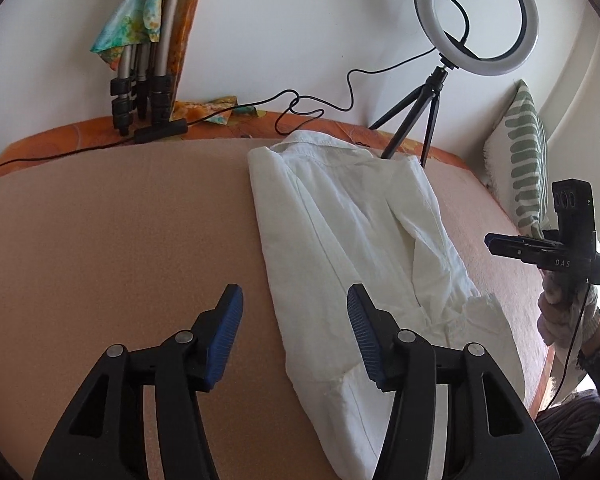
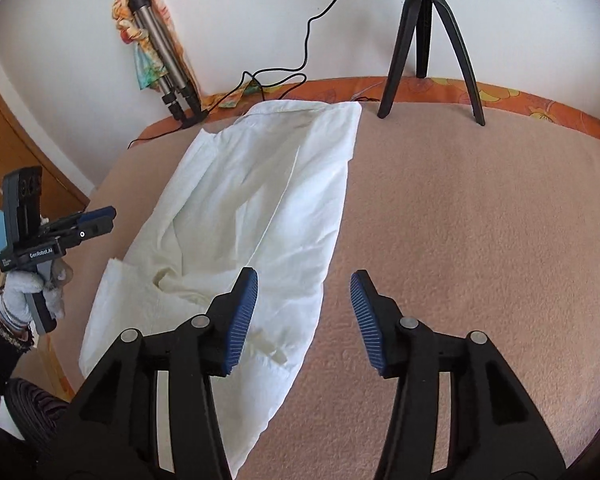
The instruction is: Fold small clothes
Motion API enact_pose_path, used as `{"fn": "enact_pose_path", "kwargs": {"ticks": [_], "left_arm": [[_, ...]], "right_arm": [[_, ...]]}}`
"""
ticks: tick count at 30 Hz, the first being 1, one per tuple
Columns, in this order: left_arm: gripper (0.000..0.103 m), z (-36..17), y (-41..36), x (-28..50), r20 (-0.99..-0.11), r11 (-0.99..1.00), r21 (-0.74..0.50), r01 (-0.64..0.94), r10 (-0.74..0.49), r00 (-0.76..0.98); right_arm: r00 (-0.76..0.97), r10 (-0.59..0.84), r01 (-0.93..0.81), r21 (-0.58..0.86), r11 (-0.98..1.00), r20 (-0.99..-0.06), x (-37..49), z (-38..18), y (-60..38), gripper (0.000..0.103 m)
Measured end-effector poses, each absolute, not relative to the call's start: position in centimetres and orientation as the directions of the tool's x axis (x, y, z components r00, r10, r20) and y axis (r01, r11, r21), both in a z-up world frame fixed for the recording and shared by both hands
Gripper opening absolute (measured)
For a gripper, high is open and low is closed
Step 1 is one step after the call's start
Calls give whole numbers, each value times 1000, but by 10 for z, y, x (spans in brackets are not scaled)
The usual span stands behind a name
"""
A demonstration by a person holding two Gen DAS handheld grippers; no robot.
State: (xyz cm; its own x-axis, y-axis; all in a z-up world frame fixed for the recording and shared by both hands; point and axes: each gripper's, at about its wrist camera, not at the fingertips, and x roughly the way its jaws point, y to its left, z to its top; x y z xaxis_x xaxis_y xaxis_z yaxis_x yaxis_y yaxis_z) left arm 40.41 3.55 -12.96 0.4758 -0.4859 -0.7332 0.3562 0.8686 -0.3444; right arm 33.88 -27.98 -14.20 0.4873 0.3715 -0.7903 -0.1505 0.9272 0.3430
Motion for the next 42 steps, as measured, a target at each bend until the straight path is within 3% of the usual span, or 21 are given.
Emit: {"fn": "enact_pose_path", "kwargs": {"ticks": [3, 16, 17, 18, 19, 20, 21, 22, 27, 29, 31, 32, 35, 36, 37, 42], "left_arm": [[53, -136, 38, 425, -723, 862, -395, 317, -505, 471], [50, -170, 21, 492, -695, 814, -524, 251, -578, 427], [46, -172, 20, 495, -690, 810, -531, 250, -584, 428], [34, -174, 19, 497, -686, 808, -536, 246, -586, 431], [30, -175, 17, 499, -684, 808, -539, 239, -586, 435], [25, -177, 15, 501, -686, 811, -539, 227, -579, 440], [13, -178, 15, 501, -689, 820, -530, 217, -565, 454], [8, -178, 13, 502, -695, 833, -510, 214, -545, 468], [6, -177, 3, 500, -741, 902, -355, 246, -432, 514], [6, -174, 8, 500, -727, 892, -379, 249, -453, 517], [12, -171, 17, 501, -695, 864, -436, 251, -501, 516], [21, -170, 23, 502, -682, 855, -459, 243, -514, 520], [42, -169, 39, 506, -639, 813, -539, 221, -566, 521], [42, -169, 42, 508, -627, 796, -562, 224, -587, 513], [42, -170, 40, 511, -632, 794, -563, 229, -592, 500], [39, -176, 21, 523, -666, 804, -520, 290, -593, 452]], "right_arm": [[489, 387, -125, 376, 918, -782, 361, -147, -288, 59], [456, 490, -76, 516, 853, -743, 425, -185, -296, 59], [453, 512, -78, 540, 838, -729, 427, -187, -296, 56], [452, 523, -79, 552, 830, -722, 429, -187, -295, 41], [447, 530, -78, 560, 825, -720, 431, -187, -294, 19], [443, 540, -73, 571, 818, -716, 434, -187, -293, 10], [449, 531, -66, 565, 822, -719, 435, -186, -292, 7], [457, 505, -64, 539, 840, -733, 437, -183, -291, 5], [442, 302, 25, 349, 937, -844, 455, -192, -300, 1], [457, 359, 19, 413, 911, -814, 456, -189, -306, 1], [479, 394, -10, 444, 896, -785, 453, -180, -307, 1], [484, 406, -20, 454, 891, -775, 453, -177, -307, 2], [488, 460, -37, 508, 860, -742, 452, -171, -310, 30], [497, 483, -56, 529, 847, -720, 450, -170, -309, 42], [498, 495, -70, 536, 841, -712, 451, -169, -308, 47], [484, 474, -72, 506, 859, -736, 465, -177, -295, 47]]}}
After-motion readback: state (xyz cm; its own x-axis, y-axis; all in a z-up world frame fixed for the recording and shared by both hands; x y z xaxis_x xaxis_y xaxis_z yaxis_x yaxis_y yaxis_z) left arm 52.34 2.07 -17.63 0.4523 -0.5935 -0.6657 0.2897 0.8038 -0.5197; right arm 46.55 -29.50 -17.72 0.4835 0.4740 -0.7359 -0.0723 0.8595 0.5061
